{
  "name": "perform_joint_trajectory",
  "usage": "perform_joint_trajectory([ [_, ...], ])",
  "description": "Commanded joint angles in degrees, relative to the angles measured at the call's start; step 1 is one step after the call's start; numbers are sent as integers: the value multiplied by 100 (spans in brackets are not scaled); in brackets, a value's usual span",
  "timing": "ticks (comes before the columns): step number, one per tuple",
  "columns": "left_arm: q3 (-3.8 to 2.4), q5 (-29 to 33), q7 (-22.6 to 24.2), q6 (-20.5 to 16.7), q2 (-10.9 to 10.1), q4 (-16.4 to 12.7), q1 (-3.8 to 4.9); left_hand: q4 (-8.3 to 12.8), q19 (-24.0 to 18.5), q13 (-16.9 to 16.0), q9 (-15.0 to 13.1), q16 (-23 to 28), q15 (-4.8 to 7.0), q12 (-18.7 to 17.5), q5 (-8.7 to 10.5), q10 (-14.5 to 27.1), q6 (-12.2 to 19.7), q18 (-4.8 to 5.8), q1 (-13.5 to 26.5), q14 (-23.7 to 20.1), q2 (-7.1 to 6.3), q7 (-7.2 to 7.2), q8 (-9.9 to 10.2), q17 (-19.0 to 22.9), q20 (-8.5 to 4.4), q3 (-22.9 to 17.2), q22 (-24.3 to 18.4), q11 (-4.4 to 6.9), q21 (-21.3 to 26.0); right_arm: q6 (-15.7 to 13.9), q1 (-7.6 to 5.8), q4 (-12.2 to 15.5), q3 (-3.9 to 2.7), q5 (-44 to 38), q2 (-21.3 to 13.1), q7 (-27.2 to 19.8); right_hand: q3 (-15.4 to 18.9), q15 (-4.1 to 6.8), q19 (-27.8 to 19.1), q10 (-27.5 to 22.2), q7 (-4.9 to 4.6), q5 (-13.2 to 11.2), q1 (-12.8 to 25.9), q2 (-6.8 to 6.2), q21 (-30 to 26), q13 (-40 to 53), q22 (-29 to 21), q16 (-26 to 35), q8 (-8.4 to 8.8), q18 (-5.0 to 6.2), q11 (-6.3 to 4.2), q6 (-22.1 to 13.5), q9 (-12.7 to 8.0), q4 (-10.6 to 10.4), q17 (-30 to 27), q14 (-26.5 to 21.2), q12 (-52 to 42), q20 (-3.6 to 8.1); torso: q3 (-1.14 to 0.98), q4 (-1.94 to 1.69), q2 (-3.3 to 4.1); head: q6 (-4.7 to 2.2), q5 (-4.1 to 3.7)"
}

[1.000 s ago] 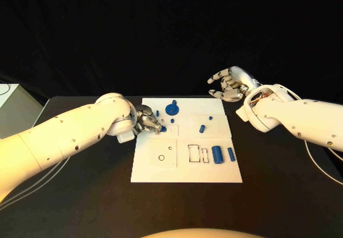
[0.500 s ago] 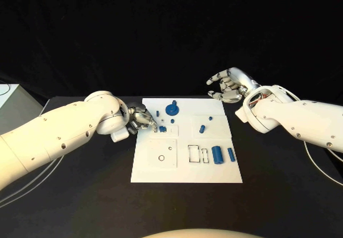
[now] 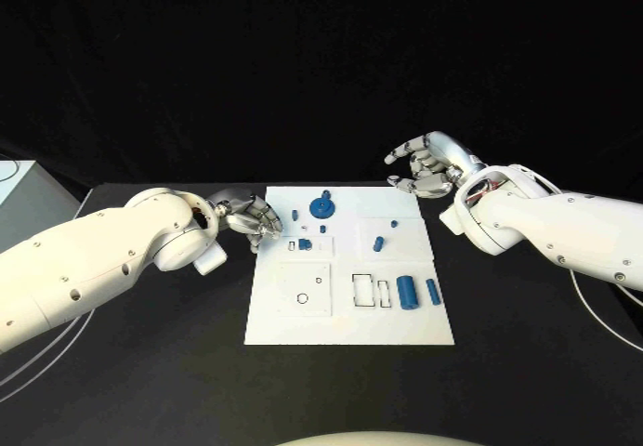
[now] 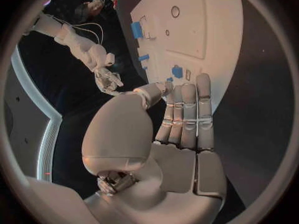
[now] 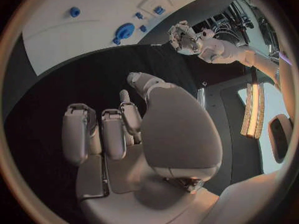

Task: Assemble the parts on the task board

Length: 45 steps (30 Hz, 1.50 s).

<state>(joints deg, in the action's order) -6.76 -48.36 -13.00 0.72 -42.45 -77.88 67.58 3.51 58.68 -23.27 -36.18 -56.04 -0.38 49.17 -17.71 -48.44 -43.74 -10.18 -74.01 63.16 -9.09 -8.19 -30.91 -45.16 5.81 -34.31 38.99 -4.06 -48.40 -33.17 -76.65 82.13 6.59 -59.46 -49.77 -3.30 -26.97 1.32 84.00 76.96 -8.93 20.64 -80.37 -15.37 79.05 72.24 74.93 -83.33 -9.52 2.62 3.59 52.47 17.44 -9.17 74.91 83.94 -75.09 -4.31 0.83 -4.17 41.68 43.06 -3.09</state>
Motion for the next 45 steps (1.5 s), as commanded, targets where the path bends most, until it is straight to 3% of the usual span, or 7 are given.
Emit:
perform_joint_trajectory([
  [1, -1, 21, 1078, -828, -67, -150, -78, 21, -33, 139, 115, 66, -11, -139, 48, -19, 22, -34, -108, -33, -23, -53, 101, 83, -4, 82, -30, -47, 46, 18, 4, 26, 0, -33, -18, -35, -4, -46, 369, -12, -14, 20, 22, -41, 7, 6, 880, -4, 20, -40, 23, 0, -5, 28, 648, 387, 15, -22, 11, 0, -1, -11, -3],
  [7, 0, -805, 1772, -1629, -235, -451, -384, 54, -121, 350, 380, 179, -42, -337, 50, 70, 140, -33, -234, -159, -180, -91, 328, 217, 19, 298, -61, -75, 123, 15, 9, 66, 5, -34, -47, -30, -4, -46, 369, -12, -14, 20, 22, -41, 7, 6, 880, -4, 20, -40, 23, 0, -5, 28, 648, 387, 15, -22, 4, -1, 1, -28, -1],
  [13, 0, -1780, 1880, -2257, -250, -564, -632, 75, -177, 360, 507, 144, -87, -254, 50, 122, 269, -26, -319, -207, -240, -147, 430, 251, 53, 459, -29, -128, 103, 19, 13, 95, 10, -34, -67, -25, -6, -46, 368, -12, -14, 22, 23, -37, 5, 6, 879, -3, 20, -39, 23, 5, -5, 31, 648, 387, 17, -23, 9, 6, 6, -55, 1],
  [17, 4, -2444, 1684, -2466, -201, -586, -735, -47, 73, -1, 618, -1007, -102, 533, 32, 266, 341, -37, -330, 335, -311, -144, 387, -726, 96, 740, 92, -130, -125, 22, 15, 114, 12, -34, -79, -23, -6, -46, 368, -12, -14, 22, 23, -37, 5, 6, 879, -3, 20, -39, 23, 5, -5, 31, 648, 387, 17, -23, 4, 15, 7, -67, 8],
  [20, 25, -2868, 1420, -2539, -144, -601, -775, -237, 556, -367, 694, -2011, -86, 1319, 37, 391, 366, 75, -300, 968, -418, -109, 280, -1822, 86, 918, 769, -90, -791, 25, 17, 123, 14, -34, -83, -22, -6, -46, 368, -12, -14, 22, 23, -37, 5, 6, 879, -3, 20, -39, 23, 5, -5, 31, 648, 387, 17, -23, 10, 14, 12, -77, 3],
  [28, 92, -3429, 835, -2638, 52, -524, -807, -470, 1057, -597, 783, -2577, -77, 1901, 23, 426, 340, 231, -364, 1470, -446, -90, 169, -2565, 80, 1025, 1635, -72, -1566, 36, 21, 134, 15, -35, -77, -18, -6, -46, 368, -12, -14, 22, 23, -37, 5, 6, 879, -3, 20, -39, 23, 5, -5, 31, 648, 387, 17, -23, 12, 10, 10, -84, 5],
  [45, 132, -3548, 370, -2253, 413, -223, -817, -622, 1241, -667, 869, -2756, -15, 2130, 10, 343, 131, 291, -428, 1669, -428, -17, 95, -2832, 35, 965, 1991, 2, -1890, 49, 36, 159, 16, -42, -61, -18, -8, -46, 369, -5, -14, 25, 31, -30, 12, 13, 885, -5, 20, -40, 23, 12, -6, 32, 650, 387, 12, -24, 6, 8, 4, -65, -2],
])
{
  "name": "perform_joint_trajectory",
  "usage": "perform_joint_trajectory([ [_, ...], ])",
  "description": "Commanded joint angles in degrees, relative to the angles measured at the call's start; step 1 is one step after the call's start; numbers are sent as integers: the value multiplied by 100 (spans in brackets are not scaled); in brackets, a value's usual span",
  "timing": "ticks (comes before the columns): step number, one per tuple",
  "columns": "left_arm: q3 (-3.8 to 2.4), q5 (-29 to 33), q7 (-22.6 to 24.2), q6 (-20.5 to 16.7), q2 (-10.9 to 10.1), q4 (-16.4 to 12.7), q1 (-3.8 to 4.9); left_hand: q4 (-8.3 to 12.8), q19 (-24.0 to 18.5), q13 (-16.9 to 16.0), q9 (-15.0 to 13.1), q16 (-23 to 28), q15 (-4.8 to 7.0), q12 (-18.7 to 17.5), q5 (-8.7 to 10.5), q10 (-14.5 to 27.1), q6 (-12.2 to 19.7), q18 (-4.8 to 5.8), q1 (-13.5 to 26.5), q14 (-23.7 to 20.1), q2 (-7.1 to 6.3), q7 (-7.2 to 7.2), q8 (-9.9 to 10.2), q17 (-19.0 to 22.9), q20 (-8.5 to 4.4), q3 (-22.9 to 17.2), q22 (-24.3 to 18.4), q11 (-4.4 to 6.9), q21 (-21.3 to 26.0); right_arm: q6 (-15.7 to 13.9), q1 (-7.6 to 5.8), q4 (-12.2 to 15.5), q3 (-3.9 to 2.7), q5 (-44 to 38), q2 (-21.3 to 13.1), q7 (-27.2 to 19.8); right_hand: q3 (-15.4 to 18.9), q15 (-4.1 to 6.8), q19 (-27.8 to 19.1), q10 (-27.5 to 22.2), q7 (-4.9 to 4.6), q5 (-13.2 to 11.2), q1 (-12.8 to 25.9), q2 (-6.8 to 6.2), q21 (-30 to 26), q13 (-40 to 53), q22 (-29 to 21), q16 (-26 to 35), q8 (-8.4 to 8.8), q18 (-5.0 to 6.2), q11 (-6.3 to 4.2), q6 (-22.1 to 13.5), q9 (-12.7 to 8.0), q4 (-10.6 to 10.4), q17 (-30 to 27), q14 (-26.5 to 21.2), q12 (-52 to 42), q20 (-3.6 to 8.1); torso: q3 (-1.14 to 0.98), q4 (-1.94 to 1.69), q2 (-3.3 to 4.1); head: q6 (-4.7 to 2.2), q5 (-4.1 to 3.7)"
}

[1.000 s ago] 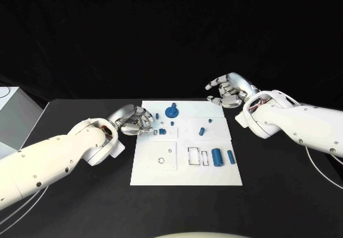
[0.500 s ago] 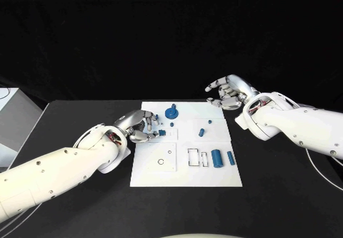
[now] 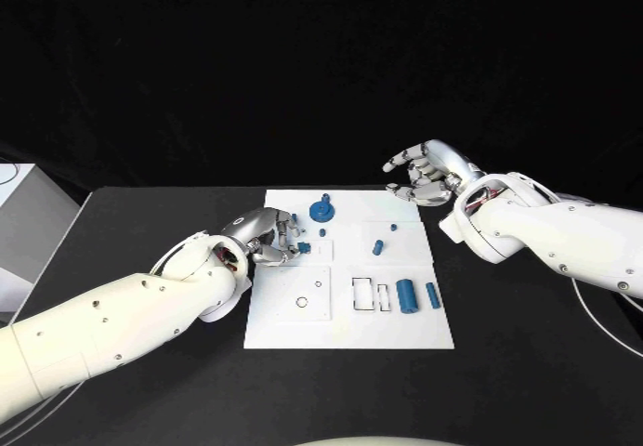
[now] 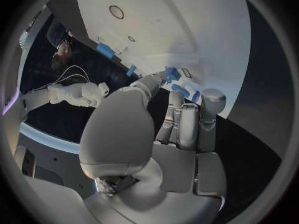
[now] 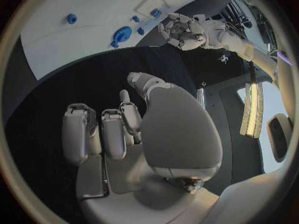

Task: Assemble the parts on the task board

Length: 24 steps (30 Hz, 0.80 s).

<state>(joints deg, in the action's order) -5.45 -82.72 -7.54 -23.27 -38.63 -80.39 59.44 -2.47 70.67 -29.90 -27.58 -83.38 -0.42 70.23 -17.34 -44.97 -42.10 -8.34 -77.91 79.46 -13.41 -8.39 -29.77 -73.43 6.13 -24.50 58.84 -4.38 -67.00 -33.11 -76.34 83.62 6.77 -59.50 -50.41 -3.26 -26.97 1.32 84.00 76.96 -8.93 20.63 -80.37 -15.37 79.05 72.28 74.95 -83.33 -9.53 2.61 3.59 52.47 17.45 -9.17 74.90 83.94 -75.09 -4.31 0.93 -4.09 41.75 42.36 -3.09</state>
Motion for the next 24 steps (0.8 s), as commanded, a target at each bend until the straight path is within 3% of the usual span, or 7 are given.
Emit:
perform_joint_trajectory([
  [1, 1, -96, -183, 166, 41, 43, -3, -28, 45, -4, 13, -26, -9, 26, -28, -6, -38, 109, -43, 45, 7, 5, -19, -12, 0, -23, 14, 37, -36, 45, 5, 11, -2, -38, 4, -21, -8, -46, 370, -5, -14, 26, 31, -30, 12, 9, 883, -5, 21, -40, 23, 12, -7, 33, 651, 387, 12, -24, -6, 0, -4, 6, -3],
  [24, 4, 59, -249, 444, 278, 295, -6, -61, 28, 1, 71, -28, 9, 34, -33, -15, -48, 106, -76, 42, 24, 14, 23, -2, -15, -89, 13, 56, -42, 59, 23, 26, -2, -41, 19, -24, -11, -46, 369, -1, -15, 31, 35, -25, 12, 14, 884, -6, 23, -40, 23, 16, -8, 34, 653, 388, 9, -25, -6, -4, -3, 31, -21],
])
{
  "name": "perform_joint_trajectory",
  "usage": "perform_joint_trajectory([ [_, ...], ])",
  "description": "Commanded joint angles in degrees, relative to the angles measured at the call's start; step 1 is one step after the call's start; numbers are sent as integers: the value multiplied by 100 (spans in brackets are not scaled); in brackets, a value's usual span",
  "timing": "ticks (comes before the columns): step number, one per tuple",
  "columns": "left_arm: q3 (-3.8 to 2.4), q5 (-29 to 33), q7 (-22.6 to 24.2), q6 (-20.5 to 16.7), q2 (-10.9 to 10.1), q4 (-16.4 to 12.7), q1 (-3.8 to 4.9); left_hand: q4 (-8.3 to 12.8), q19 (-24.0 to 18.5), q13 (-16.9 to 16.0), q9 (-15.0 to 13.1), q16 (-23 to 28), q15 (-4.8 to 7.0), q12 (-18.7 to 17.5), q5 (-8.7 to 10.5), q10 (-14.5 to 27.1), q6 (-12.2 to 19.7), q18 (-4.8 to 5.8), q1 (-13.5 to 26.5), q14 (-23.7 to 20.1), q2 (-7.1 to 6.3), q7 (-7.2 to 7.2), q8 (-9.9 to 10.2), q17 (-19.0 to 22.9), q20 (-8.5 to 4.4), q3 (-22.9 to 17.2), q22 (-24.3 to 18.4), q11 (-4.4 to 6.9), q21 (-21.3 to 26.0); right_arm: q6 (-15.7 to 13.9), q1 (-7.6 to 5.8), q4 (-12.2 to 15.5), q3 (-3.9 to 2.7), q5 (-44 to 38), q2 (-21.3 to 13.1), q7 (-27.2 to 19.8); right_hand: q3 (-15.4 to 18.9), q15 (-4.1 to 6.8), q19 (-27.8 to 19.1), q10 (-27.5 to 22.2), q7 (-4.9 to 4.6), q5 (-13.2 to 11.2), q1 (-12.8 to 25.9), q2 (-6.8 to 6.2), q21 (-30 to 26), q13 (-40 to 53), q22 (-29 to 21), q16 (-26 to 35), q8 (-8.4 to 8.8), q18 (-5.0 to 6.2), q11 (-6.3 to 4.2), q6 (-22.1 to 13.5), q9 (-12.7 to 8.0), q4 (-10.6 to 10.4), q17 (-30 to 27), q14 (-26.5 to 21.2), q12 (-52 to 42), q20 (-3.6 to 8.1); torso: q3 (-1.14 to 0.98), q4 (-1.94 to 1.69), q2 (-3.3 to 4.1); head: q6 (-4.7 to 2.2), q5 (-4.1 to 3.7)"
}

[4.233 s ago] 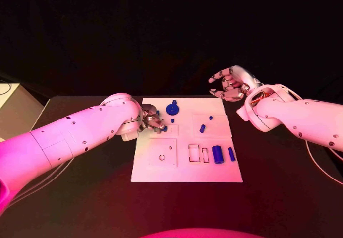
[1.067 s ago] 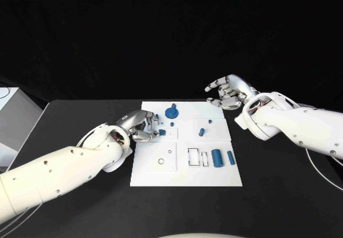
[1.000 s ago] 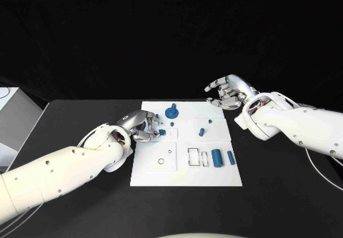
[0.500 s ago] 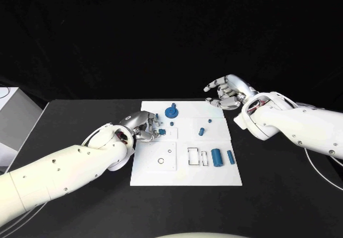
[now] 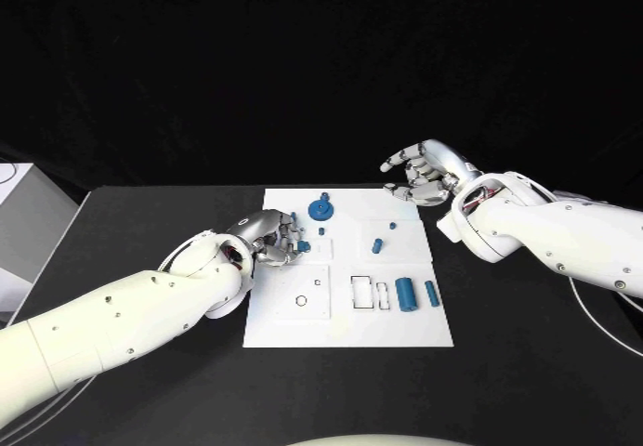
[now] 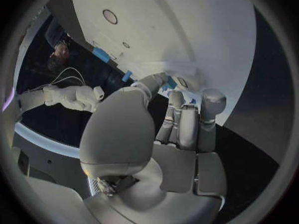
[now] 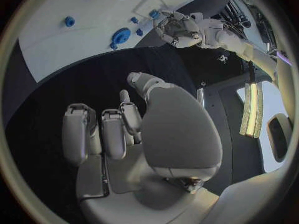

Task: Assemble the parts on the task board

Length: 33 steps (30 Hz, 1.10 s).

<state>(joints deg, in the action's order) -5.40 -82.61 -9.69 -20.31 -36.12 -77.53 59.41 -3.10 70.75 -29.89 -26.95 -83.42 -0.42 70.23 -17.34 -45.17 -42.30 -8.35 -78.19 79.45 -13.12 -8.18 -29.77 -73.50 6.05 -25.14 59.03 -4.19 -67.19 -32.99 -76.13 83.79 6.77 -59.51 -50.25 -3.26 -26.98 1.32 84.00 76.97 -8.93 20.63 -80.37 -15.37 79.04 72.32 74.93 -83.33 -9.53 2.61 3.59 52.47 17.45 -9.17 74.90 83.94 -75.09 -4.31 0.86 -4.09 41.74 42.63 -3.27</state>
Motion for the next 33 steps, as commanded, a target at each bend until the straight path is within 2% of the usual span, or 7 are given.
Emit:
perform_joint_trajectory([
  [1, 0, 52, -40, 165, 35, 18, -3, 3, 21, 0, 8, -25, 9, 34, -33, 5, -27, 106, -48, 42, -4, -6, 23, 5, -7, -25, -5, 37, -23, 48, 2, 9, -2, -39, 3, -24, -11, -46, 369, -1, -15, 31, 35, -25, 12, 10, 886, -6, 23, -40, 23, 15, -8, 35, 653, 388, 9, -25, 0, -4, -2, 5, -2],
  [16, 1, 179, -92, 325, 131, 129, -2, -87, -23, 12, 145, -22, -7, 34, -26, 19, 59, 104, -33, 20, -22, -41, 168, 31, -6, -103, -12, 12, -23, 56, 9, 4, -2, -39, 21, -27, -14, -46, 371, 4, -15, 39, 39, -21, 21, 16, 891, -9, 24, -41, 24, 17, -9, 34, 657, 389, 5, -25, -5, 0, 5, 29, 4],
  [33, 3, 265, -206, 583, 201, 267, -1, -137, -23, 26, 267, -42, -16, 48, -33, 0, -45, 108, -138, 35, 65, -43, 229, 12, 8, -272, 34, 5, -65, 63, 11, 38, -2, -39, 21, -27, -16, -46, 370, 2, -15, 47, 41, -18, 20, 13, 891, -8, 24, -41, 24, 19, -9, 34, 655, 389, 7, -25, -4, -3, -5, 53, -8],
])
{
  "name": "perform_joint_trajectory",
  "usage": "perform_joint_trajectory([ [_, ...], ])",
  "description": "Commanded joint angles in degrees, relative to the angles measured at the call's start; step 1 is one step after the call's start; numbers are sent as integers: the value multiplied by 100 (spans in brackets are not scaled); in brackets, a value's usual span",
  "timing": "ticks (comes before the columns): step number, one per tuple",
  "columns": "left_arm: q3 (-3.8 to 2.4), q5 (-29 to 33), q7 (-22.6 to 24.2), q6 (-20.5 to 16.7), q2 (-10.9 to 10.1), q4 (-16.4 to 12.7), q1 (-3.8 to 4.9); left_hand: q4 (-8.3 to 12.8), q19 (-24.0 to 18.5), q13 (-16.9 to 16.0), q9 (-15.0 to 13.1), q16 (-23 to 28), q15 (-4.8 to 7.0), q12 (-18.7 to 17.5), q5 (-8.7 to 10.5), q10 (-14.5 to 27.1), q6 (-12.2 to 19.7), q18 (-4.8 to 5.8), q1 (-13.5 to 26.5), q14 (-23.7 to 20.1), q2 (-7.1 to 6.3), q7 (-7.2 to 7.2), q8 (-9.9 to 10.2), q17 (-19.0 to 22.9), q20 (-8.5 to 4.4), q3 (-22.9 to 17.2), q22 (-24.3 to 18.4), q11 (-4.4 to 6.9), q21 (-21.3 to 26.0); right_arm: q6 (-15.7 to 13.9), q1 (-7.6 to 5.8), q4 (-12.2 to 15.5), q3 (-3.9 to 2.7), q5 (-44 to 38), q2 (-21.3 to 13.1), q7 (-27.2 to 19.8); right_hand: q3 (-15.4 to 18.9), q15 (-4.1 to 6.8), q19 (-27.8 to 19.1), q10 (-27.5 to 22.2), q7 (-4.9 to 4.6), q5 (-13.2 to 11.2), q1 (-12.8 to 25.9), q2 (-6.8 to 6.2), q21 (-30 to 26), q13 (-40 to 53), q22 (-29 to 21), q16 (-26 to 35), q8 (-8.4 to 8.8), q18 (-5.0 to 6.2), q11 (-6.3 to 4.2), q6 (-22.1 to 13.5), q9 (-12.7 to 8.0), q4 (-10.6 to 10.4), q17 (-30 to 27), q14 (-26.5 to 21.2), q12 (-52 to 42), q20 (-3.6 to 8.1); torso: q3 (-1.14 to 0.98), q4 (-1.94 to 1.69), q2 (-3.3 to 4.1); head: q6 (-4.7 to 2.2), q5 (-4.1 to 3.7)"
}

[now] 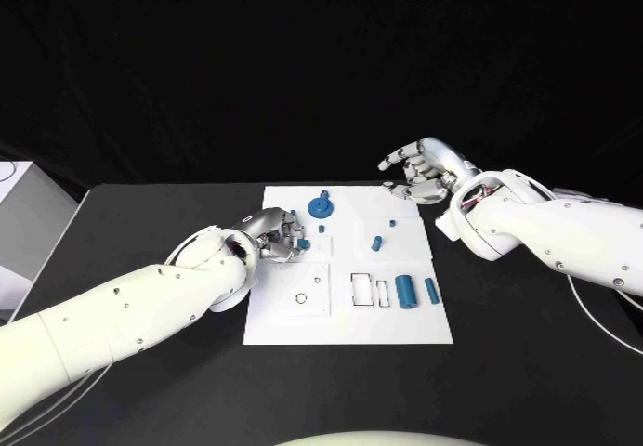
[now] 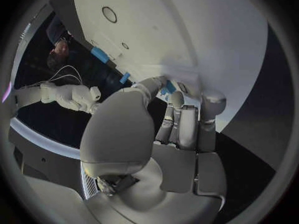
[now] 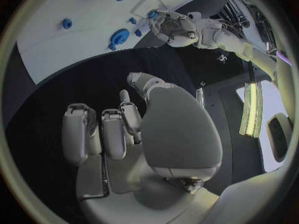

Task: Assemble the parts on the task board

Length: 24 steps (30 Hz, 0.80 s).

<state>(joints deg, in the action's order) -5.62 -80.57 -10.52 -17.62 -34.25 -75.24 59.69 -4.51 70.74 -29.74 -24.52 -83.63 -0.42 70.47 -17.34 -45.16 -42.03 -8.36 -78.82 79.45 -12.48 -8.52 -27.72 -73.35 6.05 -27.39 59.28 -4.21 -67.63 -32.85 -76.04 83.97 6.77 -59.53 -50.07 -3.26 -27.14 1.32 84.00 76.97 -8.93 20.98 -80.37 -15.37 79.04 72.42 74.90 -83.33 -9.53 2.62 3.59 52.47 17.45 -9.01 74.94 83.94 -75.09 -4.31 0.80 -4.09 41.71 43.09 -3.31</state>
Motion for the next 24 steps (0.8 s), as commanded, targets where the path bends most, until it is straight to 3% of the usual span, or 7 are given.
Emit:
perform_joint_trajectory([
  [1, 26, 63, -124, 326, 15, 42, -29, 18, -21, 16, 37, -26, -12, 21, -31, -1, -133, 110, -120, 41, 13, -3, 6, -11, 7, -95, 21, 10, -33, 50, 2, 27, -2, -37, 3, -26, 1, -46, 371, 2, -15, 12, 41, -18, 20, 3, 894, -8, 24, -41, 23, 19, -10, 18, 652, 389, 7, -25, 2, -4, -3, 6, -5],
  [10, 28, 39, -75, 266, 7, 54, -28, 160, 69, 64, 78, -81, 25, -17, -34, -66, -424, 141, -370, 125, 123, 36, -131, -116, -24, -465, 210, 47, -202, 95, 7, 119, -2, -82, -1, 0, -3, -46, 371, 5, -15, 26, 44, -14, 25, 8, 897, -9, 25, -42, 24, 20, -10, 18, 654, 389, 5, -26, 3, -6, -3, 7, -5],
  [21, 27, 157, 272, -76, -13, -8, -32, 156, 126, 84, 94, -117, 39, -32, -36, -136, -547, 161, -356, 195, 198, 50, -196, -200, -39, -616, 317, 58, -297, 285, 91, 405, 8, -636, -2, 191, -132, -37, 387, 69, -7, 242, -1, 67, 96, 84, 944, -44, 13, -55, 12, 96, -9, 85, 699, 403, -54, -21, 7, -1, 1, 4, 0],
  [24, 26, 245, 393, -178, -35, -69, -38, 137, 128, 85, 101, -121, 36, -31, -37, -149, -553, 162, -312, 203, 183, 48, -198, -207, -42, -618, 325, 53, -306, 353, 130, 520, 16, -787, 4, 255, -221, -36, 391, 82, -9, 126, -16, 91, 115, 104, 958, -50, 18, -58, 11, 115, -13, 125, 706, 405, -65, -20, 8, -2, 1, 4, 0],
])
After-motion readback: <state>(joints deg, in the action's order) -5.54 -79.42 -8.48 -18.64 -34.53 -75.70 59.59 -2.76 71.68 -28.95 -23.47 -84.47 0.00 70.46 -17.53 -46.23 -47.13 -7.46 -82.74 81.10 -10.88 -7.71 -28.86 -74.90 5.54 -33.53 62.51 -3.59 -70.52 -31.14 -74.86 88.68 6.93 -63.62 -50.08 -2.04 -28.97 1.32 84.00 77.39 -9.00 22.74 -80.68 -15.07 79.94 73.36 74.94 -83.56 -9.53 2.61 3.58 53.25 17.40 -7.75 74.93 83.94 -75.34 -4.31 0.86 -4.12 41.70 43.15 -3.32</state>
